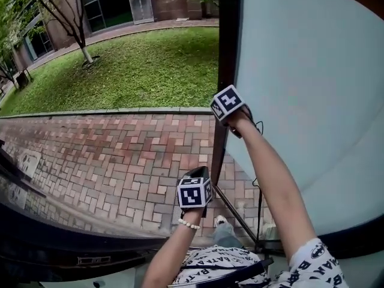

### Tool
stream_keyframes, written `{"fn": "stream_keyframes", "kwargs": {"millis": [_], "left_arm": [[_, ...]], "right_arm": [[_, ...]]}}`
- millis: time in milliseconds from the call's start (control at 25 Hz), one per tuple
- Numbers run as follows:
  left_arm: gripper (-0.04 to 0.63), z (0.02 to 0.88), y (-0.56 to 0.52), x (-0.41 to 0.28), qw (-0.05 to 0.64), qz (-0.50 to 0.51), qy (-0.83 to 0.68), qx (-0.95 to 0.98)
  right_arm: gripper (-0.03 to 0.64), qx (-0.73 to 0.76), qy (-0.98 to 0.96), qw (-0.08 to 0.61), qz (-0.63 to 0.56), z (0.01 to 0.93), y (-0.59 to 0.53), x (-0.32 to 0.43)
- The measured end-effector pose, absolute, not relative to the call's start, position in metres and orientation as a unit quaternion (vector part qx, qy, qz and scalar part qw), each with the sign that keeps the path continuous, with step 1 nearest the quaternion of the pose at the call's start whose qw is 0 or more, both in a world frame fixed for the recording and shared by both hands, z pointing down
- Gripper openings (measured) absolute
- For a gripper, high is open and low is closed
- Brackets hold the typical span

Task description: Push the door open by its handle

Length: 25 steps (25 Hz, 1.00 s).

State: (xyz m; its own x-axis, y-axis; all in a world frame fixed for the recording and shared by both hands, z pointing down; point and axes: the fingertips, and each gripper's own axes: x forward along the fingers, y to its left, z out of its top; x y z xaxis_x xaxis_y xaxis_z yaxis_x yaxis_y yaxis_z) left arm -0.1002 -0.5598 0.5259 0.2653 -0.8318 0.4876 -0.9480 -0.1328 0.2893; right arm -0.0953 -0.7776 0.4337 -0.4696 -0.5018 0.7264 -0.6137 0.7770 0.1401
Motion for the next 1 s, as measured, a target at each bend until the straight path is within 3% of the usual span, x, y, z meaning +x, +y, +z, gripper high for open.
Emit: {"fn": "stream_keyframes", "kwargs": {"millis": [1000], "left_arm": [[0.002, 0.537, -0.706, -0.030, 0.289, 0.103, -0.575, 0.758]], "right_arm": [[0.006, 0.487, -0.773, 0.384, 0.129, 0.425, -0.955, 0.148]]}}
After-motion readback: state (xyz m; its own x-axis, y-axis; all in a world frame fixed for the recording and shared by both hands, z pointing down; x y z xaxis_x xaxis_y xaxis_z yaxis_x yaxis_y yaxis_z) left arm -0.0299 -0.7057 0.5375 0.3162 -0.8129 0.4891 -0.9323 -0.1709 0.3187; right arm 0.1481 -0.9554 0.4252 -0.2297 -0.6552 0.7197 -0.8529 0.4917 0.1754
